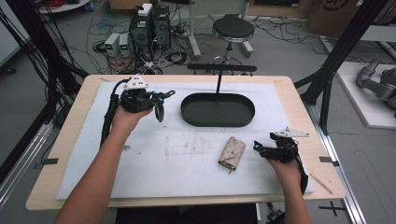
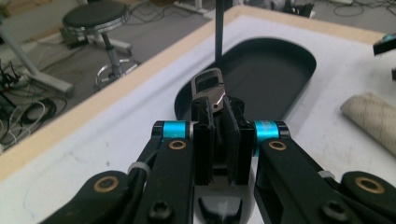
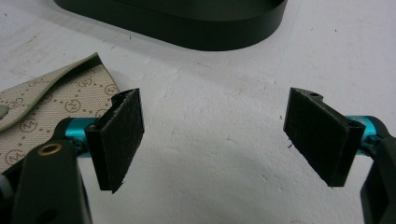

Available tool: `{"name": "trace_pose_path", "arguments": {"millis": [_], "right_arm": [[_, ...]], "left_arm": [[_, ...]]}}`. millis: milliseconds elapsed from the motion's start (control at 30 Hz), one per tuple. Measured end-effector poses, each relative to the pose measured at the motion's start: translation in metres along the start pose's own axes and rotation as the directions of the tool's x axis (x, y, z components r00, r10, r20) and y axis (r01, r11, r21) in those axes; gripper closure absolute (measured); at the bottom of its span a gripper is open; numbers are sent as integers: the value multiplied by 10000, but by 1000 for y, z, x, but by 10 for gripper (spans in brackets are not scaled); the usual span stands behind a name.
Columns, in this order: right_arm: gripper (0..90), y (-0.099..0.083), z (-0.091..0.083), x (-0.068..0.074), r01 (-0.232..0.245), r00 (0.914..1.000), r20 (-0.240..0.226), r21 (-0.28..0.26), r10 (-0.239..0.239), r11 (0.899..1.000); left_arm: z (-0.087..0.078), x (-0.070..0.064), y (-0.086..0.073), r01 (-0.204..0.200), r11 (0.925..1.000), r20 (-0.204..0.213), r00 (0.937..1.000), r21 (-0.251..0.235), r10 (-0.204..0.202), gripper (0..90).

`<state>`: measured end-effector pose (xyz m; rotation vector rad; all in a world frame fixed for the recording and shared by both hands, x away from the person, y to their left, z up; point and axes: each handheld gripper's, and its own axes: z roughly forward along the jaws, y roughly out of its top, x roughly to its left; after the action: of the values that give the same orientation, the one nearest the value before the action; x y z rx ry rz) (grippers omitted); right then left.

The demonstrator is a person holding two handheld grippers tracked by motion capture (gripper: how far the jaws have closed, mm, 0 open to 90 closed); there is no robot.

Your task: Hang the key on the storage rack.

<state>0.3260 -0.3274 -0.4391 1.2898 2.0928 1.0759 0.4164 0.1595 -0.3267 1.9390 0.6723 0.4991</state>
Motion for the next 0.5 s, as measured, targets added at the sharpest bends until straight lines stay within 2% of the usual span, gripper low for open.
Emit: {"name": "trace_pose_path", "arguments": {"millis": [167,367,500], "right_arm": [[207,0,0,0,16,10000,-20,9,-16,10000],[208,0,1,0,-20,10000,-32,44,20,10000],[207,0,1,0,-3,10000,-27,31,3,10000]], "left_arm": [[9,-3,25,-230,9996,37,9997,-142,231,826],[18,-1,39,-191,9996,-27,9998,-208,191,827],[20,-1,49,-178,9989,-105,9998,-431,173,826]]}}
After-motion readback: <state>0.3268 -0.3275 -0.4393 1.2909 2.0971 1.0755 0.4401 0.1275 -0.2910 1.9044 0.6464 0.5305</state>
